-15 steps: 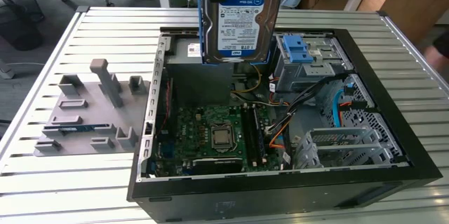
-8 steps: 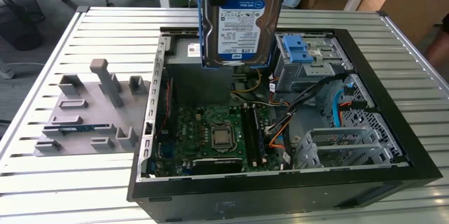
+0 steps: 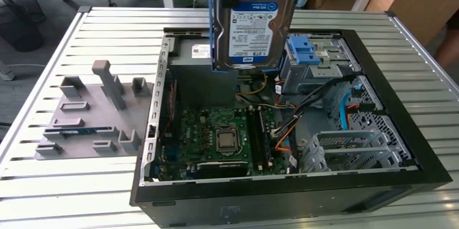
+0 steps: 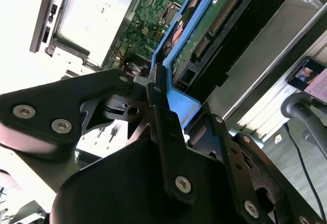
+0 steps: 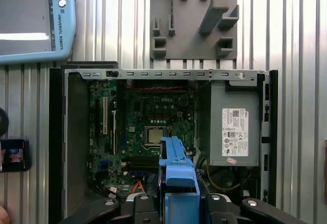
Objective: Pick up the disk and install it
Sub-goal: 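Insert the disk into the insertion slot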
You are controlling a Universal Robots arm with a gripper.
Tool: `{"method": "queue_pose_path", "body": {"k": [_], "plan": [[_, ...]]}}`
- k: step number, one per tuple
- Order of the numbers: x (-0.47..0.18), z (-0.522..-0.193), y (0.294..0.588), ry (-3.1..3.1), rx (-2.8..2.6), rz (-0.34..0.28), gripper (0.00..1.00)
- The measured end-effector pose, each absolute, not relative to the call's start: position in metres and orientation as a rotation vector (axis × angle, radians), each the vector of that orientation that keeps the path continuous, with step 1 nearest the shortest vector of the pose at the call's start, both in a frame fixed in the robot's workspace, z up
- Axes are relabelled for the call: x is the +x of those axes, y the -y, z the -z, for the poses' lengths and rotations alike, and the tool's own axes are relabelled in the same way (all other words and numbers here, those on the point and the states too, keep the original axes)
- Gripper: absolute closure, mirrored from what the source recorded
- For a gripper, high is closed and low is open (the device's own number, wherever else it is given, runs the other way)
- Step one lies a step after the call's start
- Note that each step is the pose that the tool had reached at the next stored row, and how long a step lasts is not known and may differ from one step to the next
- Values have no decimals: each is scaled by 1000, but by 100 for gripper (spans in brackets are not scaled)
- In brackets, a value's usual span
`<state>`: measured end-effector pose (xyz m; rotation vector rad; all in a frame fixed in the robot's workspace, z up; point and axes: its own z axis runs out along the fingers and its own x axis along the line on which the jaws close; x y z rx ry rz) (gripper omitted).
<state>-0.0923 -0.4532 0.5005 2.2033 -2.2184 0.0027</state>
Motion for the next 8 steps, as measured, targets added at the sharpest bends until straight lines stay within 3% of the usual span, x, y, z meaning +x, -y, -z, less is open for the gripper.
{"method": "queue_pose_path", "body": {"k": [8], "plan": [[-83,-500,456,2218,2203,-2,64]]}}
